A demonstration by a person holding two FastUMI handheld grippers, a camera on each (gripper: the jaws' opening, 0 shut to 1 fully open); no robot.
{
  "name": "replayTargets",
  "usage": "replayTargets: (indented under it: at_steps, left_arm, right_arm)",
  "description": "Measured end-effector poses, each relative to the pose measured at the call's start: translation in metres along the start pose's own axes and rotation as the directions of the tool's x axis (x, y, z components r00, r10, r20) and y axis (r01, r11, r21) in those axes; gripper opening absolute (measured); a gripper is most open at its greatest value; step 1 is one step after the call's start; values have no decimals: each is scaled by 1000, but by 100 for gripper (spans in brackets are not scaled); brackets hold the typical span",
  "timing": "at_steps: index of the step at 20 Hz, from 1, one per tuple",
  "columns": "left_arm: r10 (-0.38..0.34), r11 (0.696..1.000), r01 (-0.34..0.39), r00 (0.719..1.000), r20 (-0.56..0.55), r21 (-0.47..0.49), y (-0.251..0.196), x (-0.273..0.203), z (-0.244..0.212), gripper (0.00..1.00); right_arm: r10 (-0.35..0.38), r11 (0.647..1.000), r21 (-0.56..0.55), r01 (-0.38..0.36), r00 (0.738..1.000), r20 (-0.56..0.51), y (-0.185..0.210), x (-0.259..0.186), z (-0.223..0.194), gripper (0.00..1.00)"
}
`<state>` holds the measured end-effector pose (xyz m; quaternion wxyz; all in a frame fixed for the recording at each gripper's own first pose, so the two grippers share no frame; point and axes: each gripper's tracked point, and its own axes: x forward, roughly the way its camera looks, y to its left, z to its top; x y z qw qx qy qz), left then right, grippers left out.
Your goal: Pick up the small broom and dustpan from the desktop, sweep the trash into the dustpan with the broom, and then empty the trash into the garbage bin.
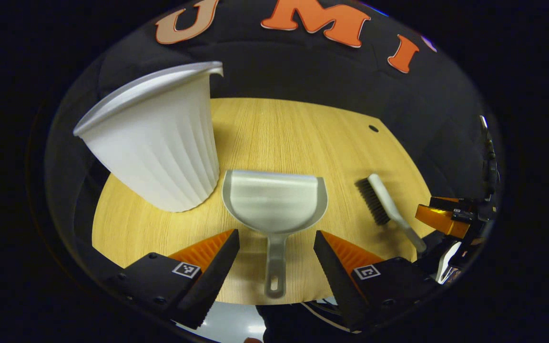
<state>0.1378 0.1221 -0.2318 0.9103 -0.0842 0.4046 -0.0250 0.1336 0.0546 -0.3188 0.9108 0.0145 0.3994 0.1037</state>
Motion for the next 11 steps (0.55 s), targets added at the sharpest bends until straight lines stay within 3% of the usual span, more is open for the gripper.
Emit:
replayTargets:
  at_steps: [3, 5, 8, 10, 11]
  left_arm:
    - [-67, 995, 78, 982, 179, -55, 3, -15, 17, 98]
    - [-52, 997, 68, 944, 325, -36, 7, -32, 26, 98]
    - [-28, 999, 40, 846, 532, -10, 7, -52, 33, 98]
    - [-24, 1000, 20, 753, 658, 13, 7, -62, 43, 97]
    - [-12, 1000, -2, 721, 693, 20, 9, -62, 45, 96]
  right_arm:
    - [2, 1000, 30, -9, 975, 223, 13, -46, 67, 96]
    - [-9, 1000, 23, 0, 924, 382, 22, -80, 107, 97]
    - [-16, 1000, 0, 20, 807, 590, 36, -143, 163, 95]
    - [-14, 999, -16, 34, 729, 685, 45, -177, 182, 95]
    - [-16, 999, -18, 42, 702, 712, 46, -188, 185, 95]
